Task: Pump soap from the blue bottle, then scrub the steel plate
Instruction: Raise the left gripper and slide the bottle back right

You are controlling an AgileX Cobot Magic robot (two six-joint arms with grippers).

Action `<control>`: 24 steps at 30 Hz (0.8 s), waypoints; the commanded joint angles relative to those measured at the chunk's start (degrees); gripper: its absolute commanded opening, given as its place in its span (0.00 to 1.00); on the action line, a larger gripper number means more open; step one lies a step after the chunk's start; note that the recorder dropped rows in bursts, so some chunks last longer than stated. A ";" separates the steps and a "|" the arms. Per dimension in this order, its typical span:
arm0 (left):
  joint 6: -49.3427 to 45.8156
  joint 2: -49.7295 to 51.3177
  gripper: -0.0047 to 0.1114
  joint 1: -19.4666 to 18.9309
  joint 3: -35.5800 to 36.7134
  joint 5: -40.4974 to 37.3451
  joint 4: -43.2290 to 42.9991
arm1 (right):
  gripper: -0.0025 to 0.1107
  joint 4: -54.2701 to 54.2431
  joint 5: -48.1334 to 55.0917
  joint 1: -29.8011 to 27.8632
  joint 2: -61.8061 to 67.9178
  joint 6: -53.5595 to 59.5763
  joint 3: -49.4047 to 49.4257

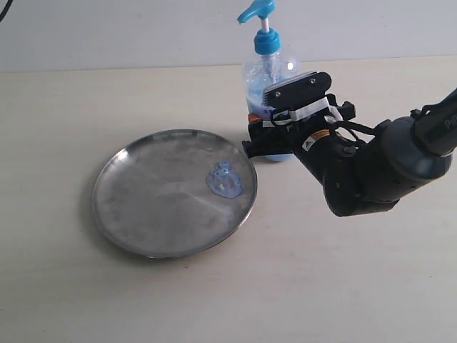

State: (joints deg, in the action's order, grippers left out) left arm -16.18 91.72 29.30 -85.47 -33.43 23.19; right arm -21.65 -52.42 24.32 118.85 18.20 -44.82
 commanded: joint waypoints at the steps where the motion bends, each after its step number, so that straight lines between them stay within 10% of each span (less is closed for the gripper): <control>1: 0.66 -0.62 0.04 -0.14 0.02 -1.40 -0.63 | 0.02 -2.19 0.55 -0.12 -0.76 -0.86 -0.31; 24: 4.66 -2.86 0.04 -0.21 4.32 2.85 -1.81 | 0.07 -13.38 6.56 -0.12 -0.76 -2.77 -0.10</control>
State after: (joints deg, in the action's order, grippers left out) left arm -11.93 89.96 29.30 -81.88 -32.15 21.76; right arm -33.32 -49.53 24.32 117.98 13.78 -45.03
